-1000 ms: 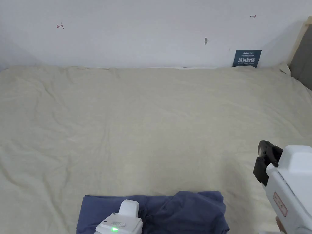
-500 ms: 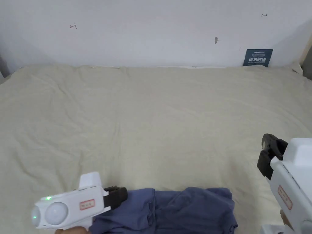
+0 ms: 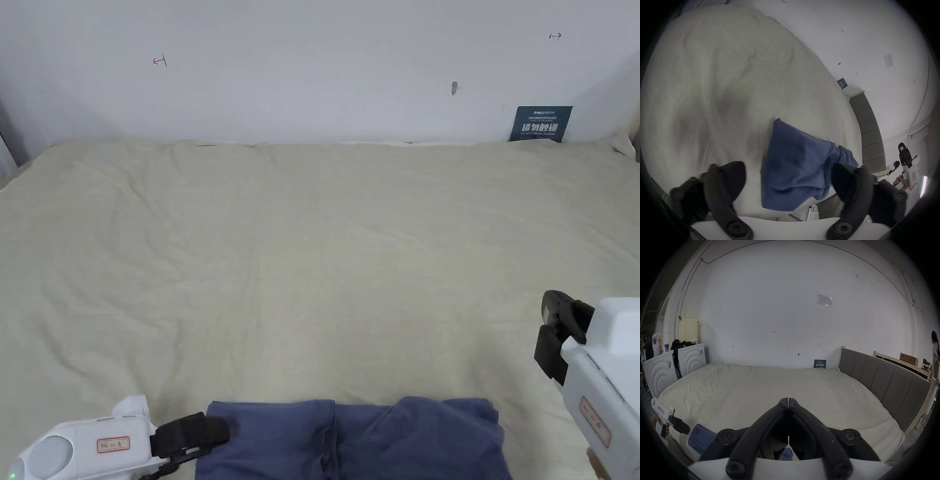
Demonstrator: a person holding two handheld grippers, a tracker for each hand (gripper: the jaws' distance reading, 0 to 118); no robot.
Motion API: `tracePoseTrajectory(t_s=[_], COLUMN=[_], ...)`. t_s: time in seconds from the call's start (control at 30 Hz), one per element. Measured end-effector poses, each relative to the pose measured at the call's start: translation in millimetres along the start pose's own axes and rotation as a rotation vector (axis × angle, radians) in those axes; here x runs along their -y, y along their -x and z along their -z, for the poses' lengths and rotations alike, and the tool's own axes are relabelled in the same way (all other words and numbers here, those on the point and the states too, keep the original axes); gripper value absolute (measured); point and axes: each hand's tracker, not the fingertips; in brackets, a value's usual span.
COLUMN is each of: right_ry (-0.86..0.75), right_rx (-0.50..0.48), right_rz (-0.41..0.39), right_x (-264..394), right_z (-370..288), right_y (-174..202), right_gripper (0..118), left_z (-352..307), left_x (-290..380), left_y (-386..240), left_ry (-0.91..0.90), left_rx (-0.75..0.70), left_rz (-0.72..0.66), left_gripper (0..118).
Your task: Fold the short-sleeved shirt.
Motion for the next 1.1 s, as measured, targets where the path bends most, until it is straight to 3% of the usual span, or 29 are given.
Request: tracePoseTrajectory(t_s=[0.07, 0.17, 0.23, 0.33, 0.6, 0.9, 1.1], right_ry=[0.008, 0.019, 0.023, 0.023, 0.013, -0.020, -0.026], right_rx=[0.001, 0.005, 0.007, 0.007, -0.004, -0.047, -0.065], right_rz=[-0.003, -0.008, -0.009, -0.009, -0.014, -0.004, 0.003], right_x=[1.1, 2.5, 2.4, 2.1, -4.0, -8.9, -8.5], right_z=[1.6, 4.0, 4.6, 5.1, 7.5, 4.9, 2.7], right_y=[0.8, 1.5, 1.7, 1.8, 2.5, 5.8, 6.8], right_gripper=[2, 2, 2, 2, 2, 2, 2], left_z=[8.5, 24.1, 14.4, 11.6, -15.9, -99.4, -101.8], left_x=[4.7, 8.7, 33.5, 21.6, 19.6, 4.5, 10.8], left_y=[-1.4, 0.4, -50.4, -39.0, -50.7, -26.4, -92.1], left_ry=[0.005, 0.023, 0.007, -0.001, -0.069, -0.165, -0.176], left_rx=[0.010, -0.002, -0.023, -0.026, -0.075, -0.275, -0.274], left_rz=[-0.008, -0.003, 0.049, 0.047, 0.126, 0.131, 0.167], left_gripper=[78, 45, 37, 13, 8, 8, 8])
